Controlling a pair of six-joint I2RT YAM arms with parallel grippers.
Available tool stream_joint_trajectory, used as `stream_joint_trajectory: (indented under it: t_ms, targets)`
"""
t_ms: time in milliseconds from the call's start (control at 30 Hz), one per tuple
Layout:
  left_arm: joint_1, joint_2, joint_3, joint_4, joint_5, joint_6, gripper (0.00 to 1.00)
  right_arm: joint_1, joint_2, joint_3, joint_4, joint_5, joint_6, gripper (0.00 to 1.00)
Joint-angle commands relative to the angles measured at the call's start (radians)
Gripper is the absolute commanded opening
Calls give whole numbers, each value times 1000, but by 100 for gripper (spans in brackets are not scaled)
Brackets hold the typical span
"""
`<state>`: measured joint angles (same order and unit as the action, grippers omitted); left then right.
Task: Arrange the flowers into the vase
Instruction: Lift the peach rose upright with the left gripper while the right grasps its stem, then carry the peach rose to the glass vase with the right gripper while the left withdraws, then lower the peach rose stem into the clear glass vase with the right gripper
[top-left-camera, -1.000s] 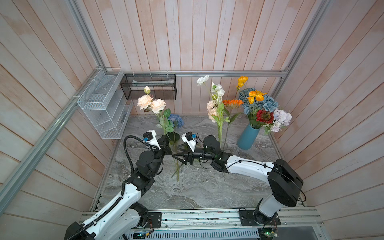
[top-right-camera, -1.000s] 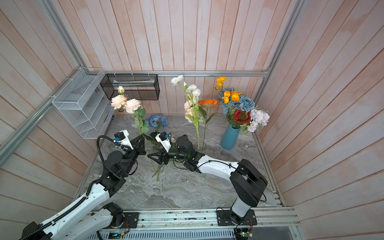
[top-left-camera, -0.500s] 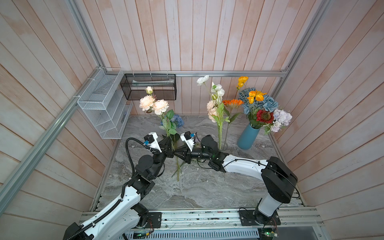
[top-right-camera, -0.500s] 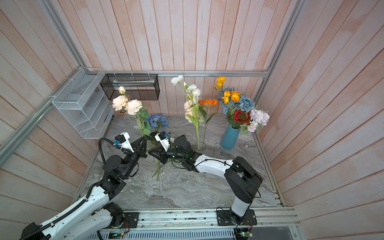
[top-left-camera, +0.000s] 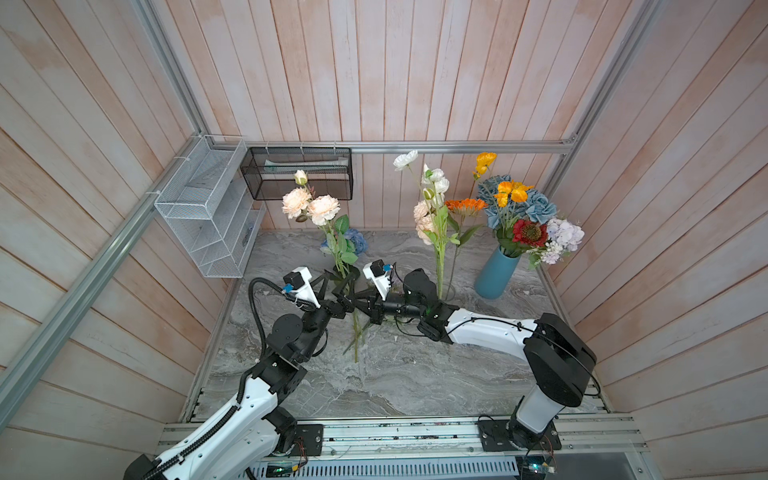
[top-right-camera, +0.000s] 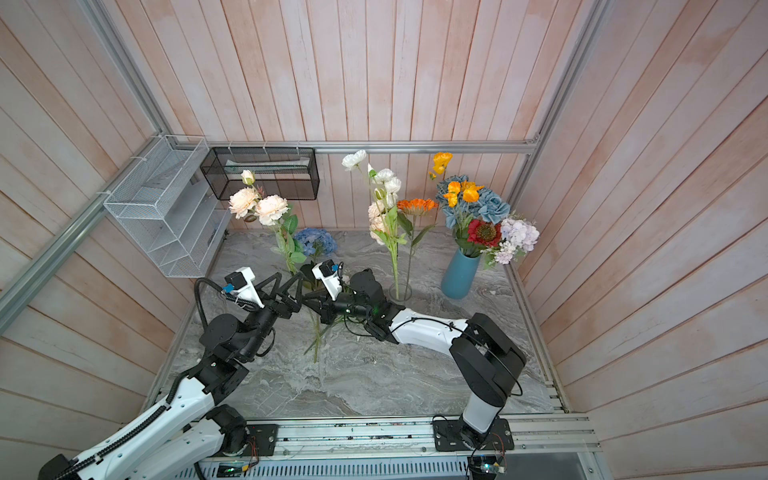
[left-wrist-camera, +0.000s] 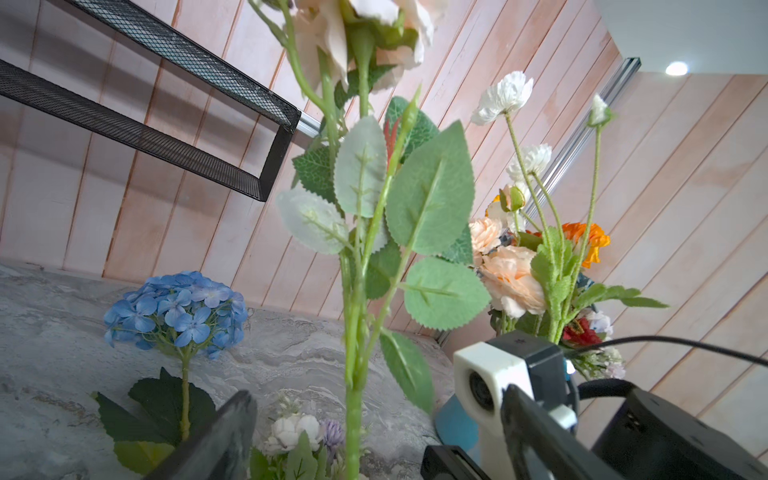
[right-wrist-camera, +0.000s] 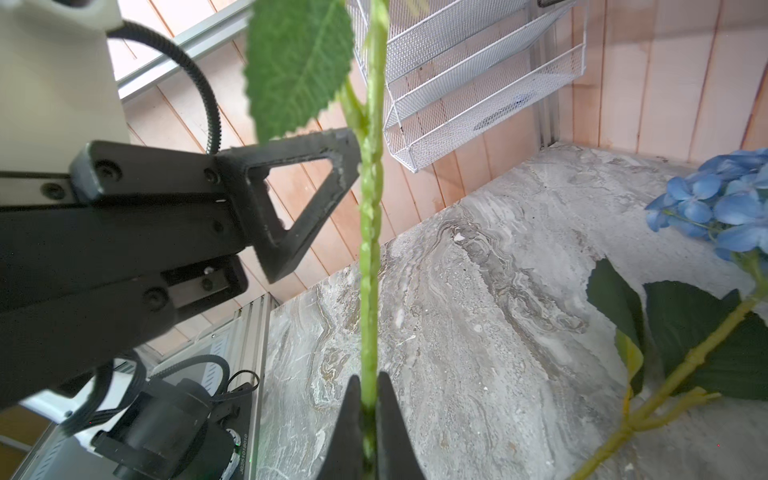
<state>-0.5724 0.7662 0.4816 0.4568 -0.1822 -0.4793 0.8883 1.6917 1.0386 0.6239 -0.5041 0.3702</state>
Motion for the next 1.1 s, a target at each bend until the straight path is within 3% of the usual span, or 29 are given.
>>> stream_joint_trajectory:
  t_ms: [0, 167, 267, 500, 833, 1067]
  targets:
    - [-3, -55, -32, -63, -57, -22, 95, -20, -55, 2, -20, 55, -30, 0]
    - [12, -145, -97, -151, -212, -92, 100, -48, -124, 16, -94, 122, -124, 0]
    - [55, -160, -125, -204, -250, -158, 100, -57, -181, 21, -128, 151, -174, 0]
    - [202, -44, -147, -198, -96, -284, 100, -69, -339, 23, -228, 235, -290, 0]
    - [216, 212, -85, -134, -13, -319, 100, -151, -558, -23, -304, 281, -329, 0]
    - [217, 286, -82, -61, 19, -350, 100, -251, -675, -57, -356, 368, -338, 0]
